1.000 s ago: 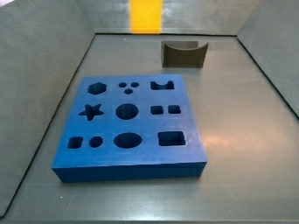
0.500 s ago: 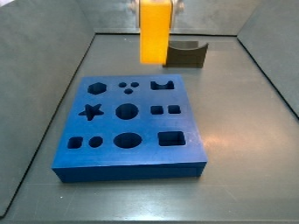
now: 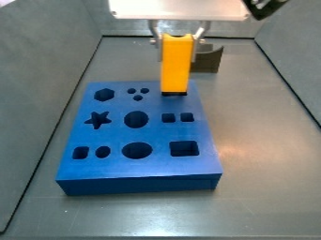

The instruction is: Insert the arch object.

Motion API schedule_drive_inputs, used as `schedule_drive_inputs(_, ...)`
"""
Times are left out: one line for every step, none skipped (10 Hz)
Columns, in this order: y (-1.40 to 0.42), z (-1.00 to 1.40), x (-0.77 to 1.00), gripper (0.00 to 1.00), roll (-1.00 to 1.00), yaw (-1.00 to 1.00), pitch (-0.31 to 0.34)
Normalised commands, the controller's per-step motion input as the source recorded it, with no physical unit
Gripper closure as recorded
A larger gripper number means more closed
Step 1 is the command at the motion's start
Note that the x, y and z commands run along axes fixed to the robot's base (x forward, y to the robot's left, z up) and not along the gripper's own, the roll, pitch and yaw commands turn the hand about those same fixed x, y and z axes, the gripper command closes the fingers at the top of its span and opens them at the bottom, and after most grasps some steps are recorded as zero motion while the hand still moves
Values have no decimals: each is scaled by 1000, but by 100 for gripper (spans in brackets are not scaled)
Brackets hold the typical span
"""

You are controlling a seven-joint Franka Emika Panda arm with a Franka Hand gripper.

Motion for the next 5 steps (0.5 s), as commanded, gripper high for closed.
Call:
schedule_drive_inputs(0, -111, 186, 100, 61, 0, 0)
schedule_drive_inputs(0, -220, 114, 100, 70, 0, -40)
schedule_drive_inputs(0, -211, 0, 100, 90, 54, -79)
schedule_drive_inputs(0, -214, 0, 100, 120, 77, -73)
schedule_drive_inputs(0, -280, 0, 100, 169, 63, -43)
